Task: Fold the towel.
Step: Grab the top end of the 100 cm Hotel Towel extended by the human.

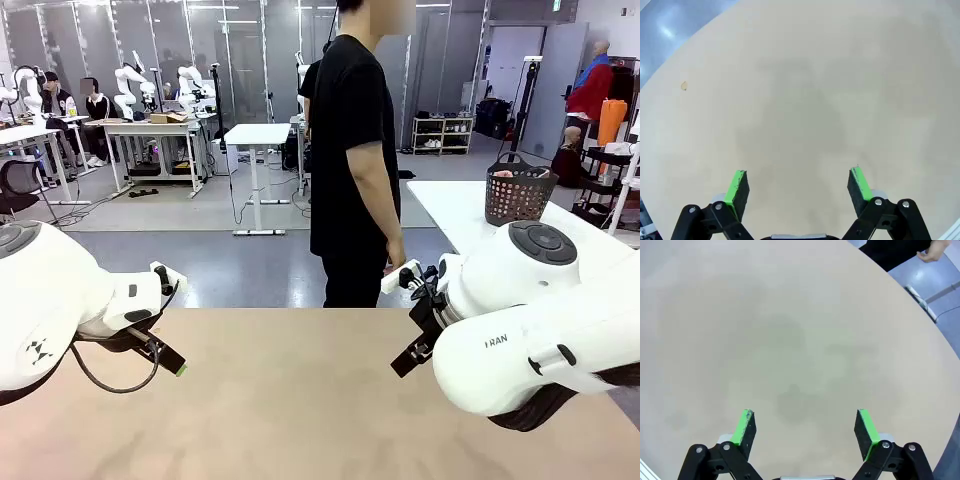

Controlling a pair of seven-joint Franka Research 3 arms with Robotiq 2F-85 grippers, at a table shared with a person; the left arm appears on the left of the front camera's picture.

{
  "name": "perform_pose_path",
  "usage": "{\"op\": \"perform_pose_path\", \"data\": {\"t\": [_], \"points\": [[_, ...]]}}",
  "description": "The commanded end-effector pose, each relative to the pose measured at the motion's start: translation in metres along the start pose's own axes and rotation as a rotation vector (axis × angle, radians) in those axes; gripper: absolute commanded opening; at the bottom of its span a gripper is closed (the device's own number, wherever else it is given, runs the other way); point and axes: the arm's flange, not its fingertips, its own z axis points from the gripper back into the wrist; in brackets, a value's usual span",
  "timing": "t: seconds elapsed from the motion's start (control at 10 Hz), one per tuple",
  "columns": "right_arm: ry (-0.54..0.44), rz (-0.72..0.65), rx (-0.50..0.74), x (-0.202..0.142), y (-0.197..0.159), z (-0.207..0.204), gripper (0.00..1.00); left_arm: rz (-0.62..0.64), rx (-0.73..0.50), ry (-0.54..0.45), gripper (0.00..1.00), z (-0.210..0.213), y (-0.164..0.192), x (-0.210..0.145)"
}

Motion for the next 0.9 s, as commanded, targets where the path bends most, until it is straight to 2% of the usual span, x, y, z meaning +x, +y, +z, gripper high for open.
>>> {"op": "perform_pose_path", "data": {"t": [0.0,0.8], "points": [[0.0,0.0,0.0,0.0,0.0,0.0,1.0,0.0,0.0,0.0,1.0,0.0,-0.0002,0.0001],[0.0,0.0,0.0,0.0,0.0,0.0,1.0,0.0,0.0,0.0,1.0,0.0,-0.0002,0.0001]]}}
